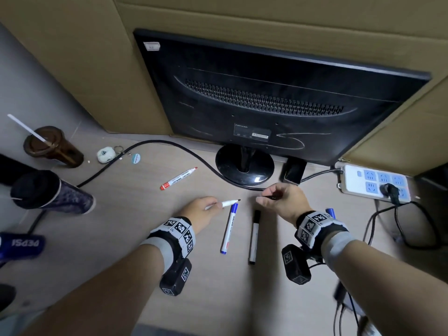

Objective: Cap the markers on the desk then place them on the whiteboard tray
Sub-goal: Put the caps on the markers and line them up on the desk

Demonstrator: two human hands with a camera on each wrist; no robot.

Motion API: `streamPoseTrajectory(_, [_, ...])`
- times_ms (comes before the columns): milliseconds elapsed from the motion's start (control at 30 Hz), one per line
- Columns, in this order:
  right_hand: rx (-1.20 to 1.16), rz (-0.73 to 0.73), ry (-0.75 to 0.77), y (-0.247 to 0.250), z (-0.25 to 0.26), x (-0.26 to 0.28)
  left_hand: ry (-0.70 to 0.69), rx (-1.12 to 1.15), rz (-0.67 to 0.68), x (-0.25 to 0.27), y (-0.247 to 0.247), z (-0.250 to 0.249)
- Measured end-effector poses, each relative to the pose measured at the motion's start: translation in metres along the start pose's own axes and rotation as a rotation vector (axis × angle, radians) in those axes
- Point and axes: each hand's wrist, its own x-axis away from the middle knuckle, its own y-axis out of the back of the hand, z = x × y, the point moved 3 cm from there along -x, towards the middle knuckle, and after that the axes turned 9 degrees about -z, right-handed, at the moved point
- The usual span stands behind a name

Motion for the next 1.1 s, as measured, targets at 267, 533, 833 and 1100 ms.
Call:
streamPoseTrajectory(267, [-0.412,0.298,-0.111,0.017,0.01,0.029,-0.147,-0.172,-0.116,0.02,-0.004,-0.025])
streamPoseTrajectory(533, [-0.492,0.345,-0.153,0.027,0.017,0.041,-0.182,-0.207,-0.123,0.029,-0.007,-0.038])
streamPoseTrajectory(833, [-0.46,0.382,-0.129,0.025,0.028,0.047,-0.21,-0.096,-0.017,0.037,-0.009,-0.053])
streamPoseTrajectory(1100, [-0.436,0.397,-0.064,0.032,0.039,0.046,-0.229,-0.053,0.128,0.037,-0.01,-0.064])
